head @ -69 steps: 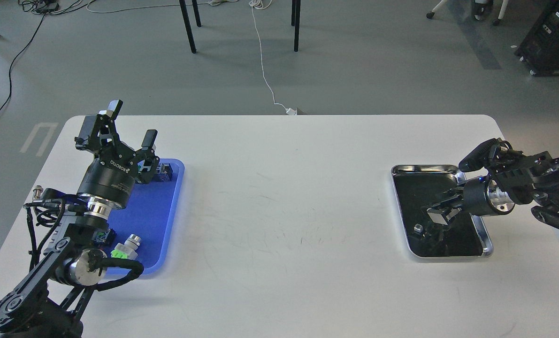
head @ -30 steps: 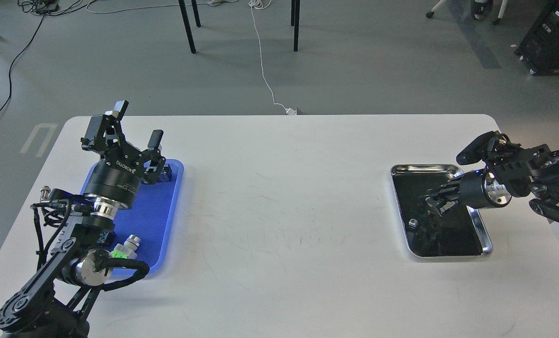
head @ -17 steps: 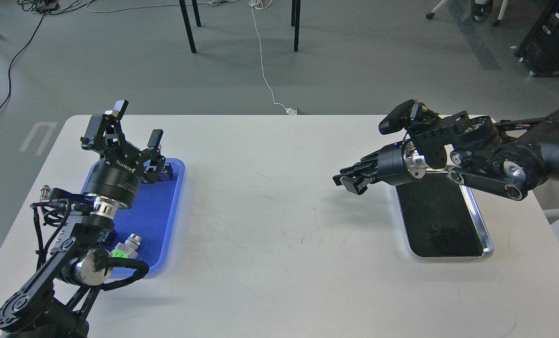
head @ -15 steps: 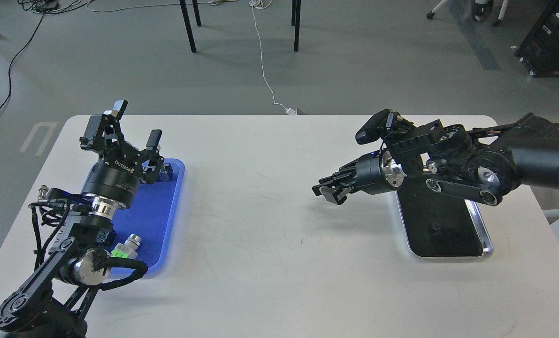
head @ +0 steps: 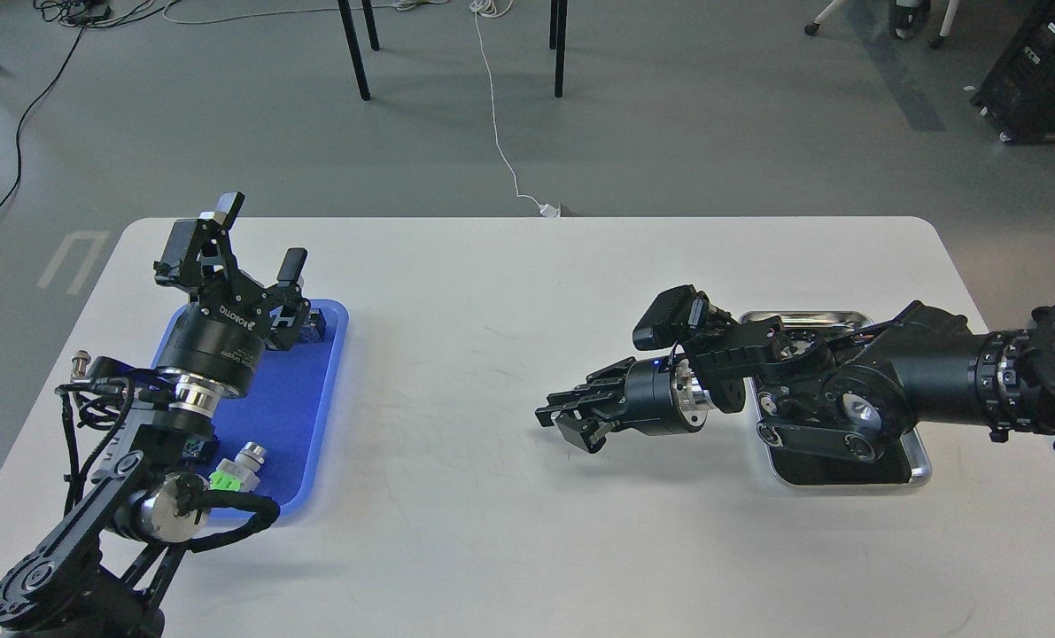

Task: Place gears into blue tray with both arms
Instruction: 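Carry the black gear to the table center and open the right gripper, then withdraw the right gripper back over the black tray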

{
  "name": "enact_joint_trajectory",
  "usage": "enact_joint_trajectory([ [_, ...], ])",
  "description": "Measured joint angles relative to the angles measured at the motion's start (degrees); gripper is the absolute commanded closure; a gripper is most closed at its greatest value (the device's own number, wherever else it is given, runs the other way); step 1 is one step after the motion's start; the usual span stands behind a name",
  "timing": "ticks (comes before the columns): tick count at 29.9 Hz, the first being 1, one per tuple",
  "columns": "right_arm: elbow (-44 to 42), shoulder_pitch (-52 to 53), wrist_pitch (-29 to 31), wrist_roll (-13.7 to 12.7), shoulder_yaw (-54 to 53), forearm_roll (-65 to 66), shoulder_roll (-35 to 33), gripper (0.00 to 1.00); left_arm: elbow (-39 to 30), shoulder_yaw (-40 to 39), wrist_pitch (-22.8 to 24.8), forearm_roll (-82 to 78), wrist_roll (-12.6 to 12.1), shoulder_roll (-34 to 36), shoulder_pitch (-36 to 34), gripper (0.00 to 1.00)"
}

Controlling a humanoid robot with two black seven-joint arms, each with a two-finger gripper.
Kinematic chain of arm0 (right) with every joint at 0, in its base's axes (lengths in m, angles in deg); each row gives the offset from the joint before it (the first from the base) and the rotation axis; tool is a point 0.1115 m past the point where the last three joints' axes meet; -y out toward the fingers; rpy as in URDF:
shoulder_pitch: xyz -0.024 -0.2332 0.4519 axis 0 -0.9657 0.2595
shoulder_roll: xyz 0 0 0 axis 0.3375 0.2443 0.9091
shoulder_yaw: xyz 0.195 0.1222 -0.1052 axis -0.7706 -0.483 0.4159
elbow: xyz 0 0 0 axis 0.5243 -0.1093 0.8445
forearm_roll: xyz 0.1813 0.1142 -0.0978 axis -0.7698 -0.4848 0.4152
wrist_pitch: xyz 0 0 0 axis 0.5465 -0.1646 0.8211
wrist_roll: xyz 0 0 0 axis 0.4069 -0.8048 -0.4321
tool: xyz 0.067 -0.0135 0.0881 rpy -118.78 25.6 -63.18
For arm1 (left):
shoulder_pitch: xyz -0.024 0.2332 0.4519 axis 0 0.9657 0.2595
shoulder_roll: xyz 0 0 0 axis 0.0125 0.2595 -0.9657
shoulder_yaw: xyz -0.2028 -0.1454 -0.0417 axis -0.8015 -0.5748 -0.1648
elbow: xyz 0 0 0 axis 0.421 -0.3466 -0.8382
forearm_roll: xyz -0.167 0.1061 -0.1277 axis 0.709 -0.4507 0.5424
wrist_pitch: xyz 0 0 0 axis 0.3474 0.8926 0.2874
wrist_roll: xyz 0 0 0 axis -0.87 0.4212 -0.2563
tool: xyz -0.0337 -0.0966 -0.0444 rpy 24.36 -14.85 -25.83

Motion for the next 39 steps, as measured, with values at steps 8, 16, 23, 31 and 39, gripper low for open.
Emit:
enact_joint_trajectory([
  [8,-0.39,-0.21,-0.09,0.0,1.11,0.02,2.24,0.83,0.0,0.0,0.0,-0.04,0.0,-0.17,0.37,0.02],
  [16,-1.5,-0.22,-0.1,0.0,1.71,0.01,4.09,0.71,0.0,0.0,0.0,-0.04,0.03,-0.18,0.6,0.02],
  [23,-1.85,-0.18,-0.22,0.0,1.92,-0.17,4.6,0.4,0.0,0.0,0.0,-0.04,0.04,-0.18,0.62,0.02],
  [31,-1.42,0.21,-2.0,0.0,1.64,-2.22,2.86,0.04,-0.09,0.0,0.0,-0.04,0.02,-0.11,0.96,0.02],
  [39,1.61,0.28,-2.32,0.01,-8.29,-5.22,-6.96,0.03,-0.1,0.0,0.22,-0.04,-0.05,0.29,0.89,0.02],
])
